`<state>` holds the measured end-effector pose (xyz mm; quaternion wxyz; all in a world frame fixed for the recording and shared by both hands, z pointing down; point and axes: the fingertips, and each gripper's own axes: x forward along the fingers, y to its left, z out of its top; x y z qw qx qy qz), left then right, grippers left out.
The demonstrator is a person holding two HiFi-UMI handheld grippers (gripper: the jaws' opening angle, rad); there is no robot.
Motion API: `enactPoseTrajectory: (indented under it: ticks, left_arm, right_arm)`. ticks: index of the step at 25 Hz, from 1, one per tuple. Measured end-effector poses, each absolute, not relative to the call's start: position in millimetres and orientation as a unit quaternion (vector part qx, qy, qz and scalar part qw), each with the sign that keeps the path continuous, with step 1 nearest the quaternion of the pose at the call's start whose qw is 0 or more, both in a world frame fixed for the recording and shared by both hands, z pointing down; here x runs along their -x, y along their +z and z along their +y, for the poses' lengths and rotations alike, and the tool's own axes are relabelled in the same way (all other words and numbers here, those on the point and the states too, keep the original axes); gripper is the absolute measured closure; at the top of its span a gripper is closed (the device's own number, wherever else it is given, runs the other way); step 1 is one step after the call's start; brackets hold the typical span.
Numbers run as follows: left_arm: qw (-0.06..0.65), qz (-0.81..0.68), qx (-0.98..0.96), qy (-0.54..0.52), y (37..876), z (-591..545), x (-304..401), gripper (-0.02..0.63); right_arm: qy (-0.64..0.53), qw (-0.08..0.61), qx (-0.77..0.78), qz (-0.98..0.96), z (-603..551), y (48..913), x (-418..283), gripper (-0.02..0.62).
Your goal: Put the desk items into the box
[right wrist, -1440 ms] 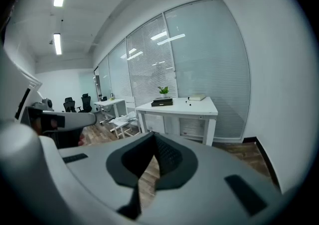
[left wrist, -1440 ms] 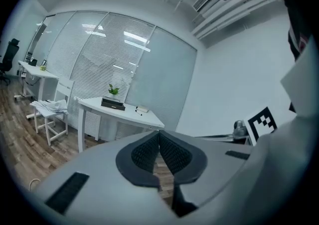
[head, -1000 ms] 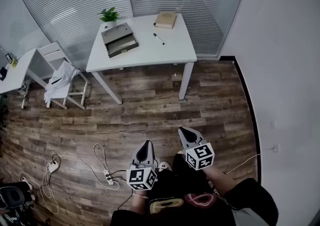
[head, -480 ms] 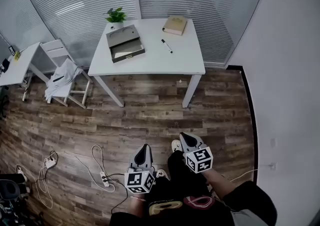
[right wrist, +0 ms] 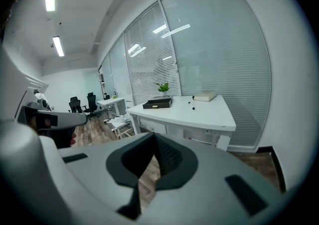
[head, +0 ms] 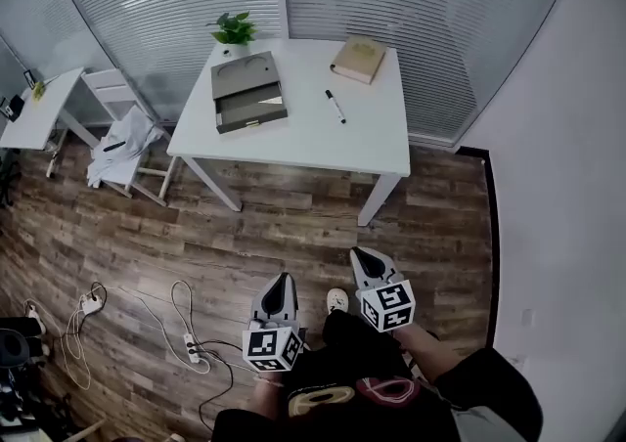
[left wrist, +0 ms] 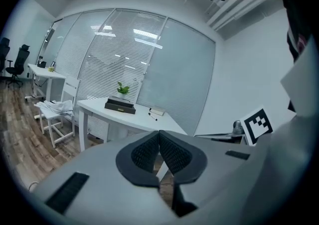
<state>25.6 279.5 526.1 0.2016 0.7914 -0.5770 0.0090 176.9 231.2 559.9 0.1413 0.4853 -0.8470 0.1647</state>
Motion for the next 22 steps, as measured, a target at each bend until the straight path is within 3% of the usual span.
enactPoseTrajectory:
  ticks: [22]
  left_arm:
    - [0.182,-0.586,-0.79,0.005,512.7,186.4,-85.0,0.589]
  right_arm:
    - [0.159,0.131,-0.446,-0.871,143.8,551.1,-210.9,0.586]
